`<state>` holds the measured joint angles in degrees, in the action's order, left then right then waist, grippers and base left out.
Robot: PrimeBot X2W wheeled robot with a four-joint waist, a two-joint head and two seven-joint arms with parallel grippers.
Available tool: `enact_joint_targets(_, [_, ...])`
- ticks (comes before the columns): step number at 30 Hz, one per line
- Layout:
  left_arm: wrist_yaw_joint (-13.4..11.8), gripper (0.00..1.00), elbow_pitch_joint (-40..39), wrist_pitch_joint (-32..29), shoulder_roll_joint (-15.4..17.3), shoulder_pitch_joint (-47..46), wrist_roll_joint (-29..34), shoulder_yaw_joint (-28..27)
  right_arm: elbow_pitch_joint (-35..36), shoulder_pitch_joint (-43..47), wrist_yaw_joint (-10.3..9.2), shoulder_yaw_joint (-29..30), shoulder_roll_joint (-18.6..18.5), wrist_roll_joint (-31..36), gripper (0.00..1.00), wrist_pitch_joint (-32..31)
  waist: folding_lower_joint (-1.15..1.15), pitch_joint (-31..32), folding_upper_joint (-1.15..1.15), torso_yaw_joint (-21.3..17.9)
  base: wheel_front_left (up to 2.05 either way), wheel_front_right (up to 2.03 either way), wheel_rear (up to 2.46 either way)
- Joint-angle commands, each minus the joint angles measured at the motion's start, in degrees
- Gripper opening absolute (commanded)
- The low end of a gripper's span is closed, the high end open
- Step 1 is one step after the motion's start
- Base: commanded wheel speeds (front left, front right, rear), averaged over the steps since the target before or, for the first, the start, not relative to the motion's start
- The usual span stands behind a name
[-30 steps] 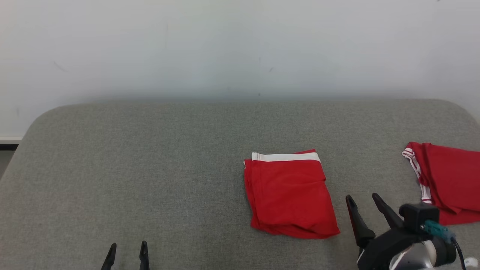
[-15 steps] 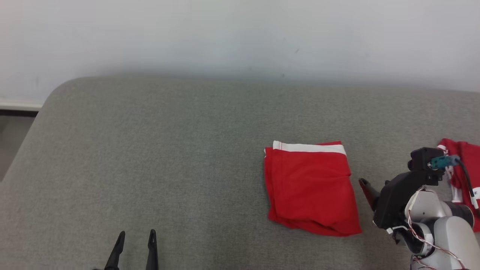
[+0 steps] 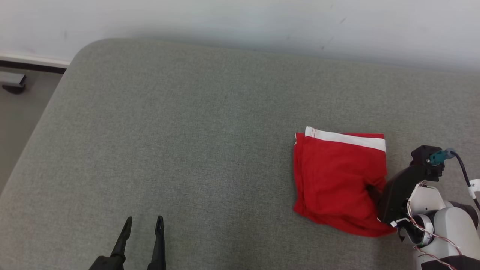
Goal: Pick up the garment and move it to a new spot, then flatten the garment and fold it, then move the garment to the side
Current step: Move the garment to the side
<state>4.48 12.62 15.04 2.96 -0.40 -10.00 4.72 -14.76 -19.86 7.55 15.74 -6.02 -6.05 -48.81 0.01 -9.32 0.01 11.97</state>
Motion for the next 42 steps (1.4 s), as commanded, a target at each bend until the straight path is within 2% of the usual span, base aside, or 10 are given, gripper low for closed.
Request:
enact_joint_targets(1, [0.0, 1.00, -0.1, 0.2, -0.1, -0.9, -0.3, 0.0, -1.0, -0.6, -0.16, -0.3, 0.4, -0.2, 1.00, 0.1, -0.01, -1.4, -0.01, 1.1, 0.00, 0.00, 0.00])
enact_joint_targets(7, [-0.1, 1.00, 0.0, 0.2, -0.1, -1.4, -0.5, 0.3, -5.1, -0.3, -0.16, -2.5, 1.0, -0.1, 1.00, -0.9, -0.01, -2.5, -0.01, 1.0, 0.00, 0.00, 0.00])
enact_joint_targets(8, [-0.2, 1.00, 0.0, 0.2, -0.1, -1.6, -0.5, 0.4, -5.8, -0.3, -0.16, -3.3, 0.9, -0.3, 0.64, -1.3, -0.01, -2.7, -0.01, 0.9, 0.00, 0.00, 0.00])
enact_joint_targets(9, [-0.3, 1.00, -0.1, 0.2, -0.1, -1.7, -0.6, 0.4, -6.3, -0.3, -0.16, -4.6, 0.4, -0.1, 0.14, -1.4, -0.01, -2.8, -0.01, 0.7, 0.00, 0.00, 0.00])
enact_joint_targets(10, [-0.3, 1.00, -0.2, 0.2, -0.1, -1.9, -0.6, 0.4, -6.6, -0.3, -0.16, -6.0, -0.2, 0.1, 0.00, -1.5, -0.01, -3.0, -0.01, 0.4, 0.00, 0.00, 0.00])
enact_joint_targets(16, [-0.5, 1.00, -1.5, 0.1, -0.1, -2.4, -0.8, -0.7, -4.8, -5.2, -0.17, -14.5, -6.4, 0.0, 0.00, 0.6, -0.01, -3.3, -0.01, -3.9, 0.00, 0.00, 0.00])
enact_joint_targets(24, [-0.1, 1.00, -3.3, 0.1, -0.1, -2.8, -0.9, -1.4, -1.9, -11.9, -0.16, -20.4, -13.1, -2.9, 0.00, 0.4, -0.01, -2.9, -0.01, -12.7, 0.00, 0.00, 0.00])
enact_joint_targets(34, [0.7, 1.00, -3.5, 0.2, -0.1, -3.6, 0.0, -2.2, 4.8, -14.7, -0.17, -19.6, -20.7, -2.7, 0.00, -0.9, -0.01, -4.7, -0.01, -21.2, 0.00, 0.00, 0.00])
enact_joint_targets(42, [1.8, 1.00, -3.0, 0.1, 0.7, -5.1, 1.8, -2.6, 5.1, -16.1, -0.17, -20.2, -26.4, -2.4, 0.00, 3.1, -0.01, -7.6, -0.01, -23.3, 0.00, 0.00, 0.00])
